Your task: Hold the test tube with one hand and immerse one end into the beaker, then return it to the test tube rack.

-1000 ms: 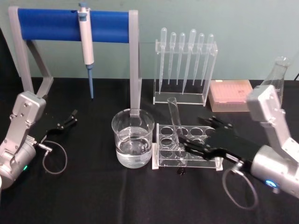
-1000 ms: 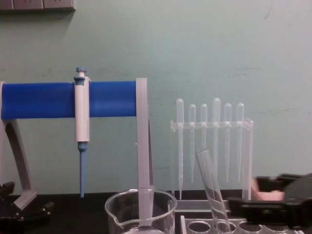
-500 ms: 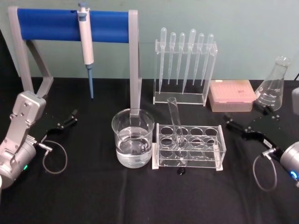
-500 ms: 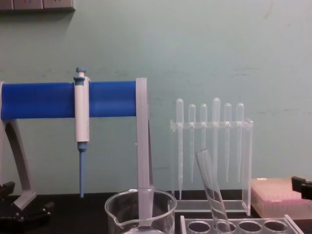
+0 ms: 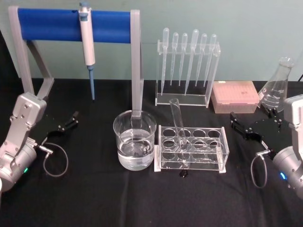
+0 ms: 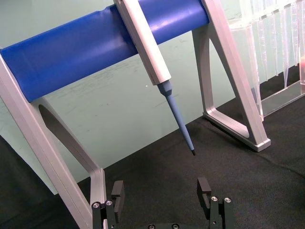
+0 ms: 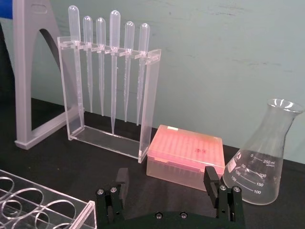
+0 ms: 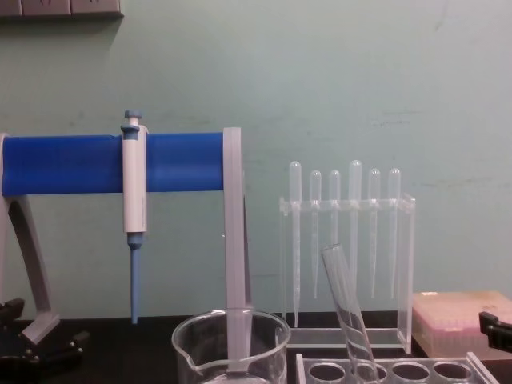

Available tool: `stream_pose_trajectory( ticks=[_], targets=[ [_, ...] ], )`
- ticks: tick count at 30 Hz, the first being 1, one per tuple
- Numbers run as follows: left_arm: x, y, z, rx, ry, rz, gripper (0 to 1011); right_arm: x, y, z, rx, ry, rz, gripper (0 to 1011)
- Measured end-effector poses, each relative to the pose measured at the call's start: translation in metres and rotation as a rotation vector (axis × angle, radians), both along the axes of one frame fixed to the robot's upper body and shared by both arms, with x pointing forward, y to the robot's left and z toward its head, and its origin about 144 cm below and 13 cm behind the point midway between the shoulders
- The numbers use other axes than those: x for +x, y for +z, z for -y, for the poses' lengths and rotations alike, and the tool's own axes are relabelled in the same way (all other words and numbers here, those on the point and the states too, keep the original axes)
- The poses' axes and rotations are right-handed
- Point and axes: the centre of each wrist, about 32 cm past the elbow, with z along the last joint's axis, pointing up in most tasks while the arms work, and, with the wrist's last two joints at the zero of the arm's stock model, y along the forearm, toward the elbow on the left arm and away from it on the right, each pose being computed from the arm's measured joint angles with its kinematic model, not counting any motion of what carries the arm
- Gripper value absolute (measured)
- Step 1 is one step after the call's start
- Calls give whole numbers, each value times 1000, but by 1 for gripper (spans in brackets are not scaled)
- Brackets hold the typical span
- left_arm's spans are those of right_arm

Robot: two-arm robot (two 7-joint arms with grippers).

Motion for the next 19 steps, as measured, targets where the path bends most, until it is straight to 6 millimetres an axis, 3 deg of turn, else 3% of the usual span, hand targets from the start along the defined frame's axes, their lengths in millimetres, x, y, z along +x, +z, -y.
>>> stream_pose_trajectory(
  ticks=[19],
  targets=[
    [0, 0, 0, 0, 0, 0, 1000, 1, -1, -4, -28, -11, 7, 1003]
  ],
)
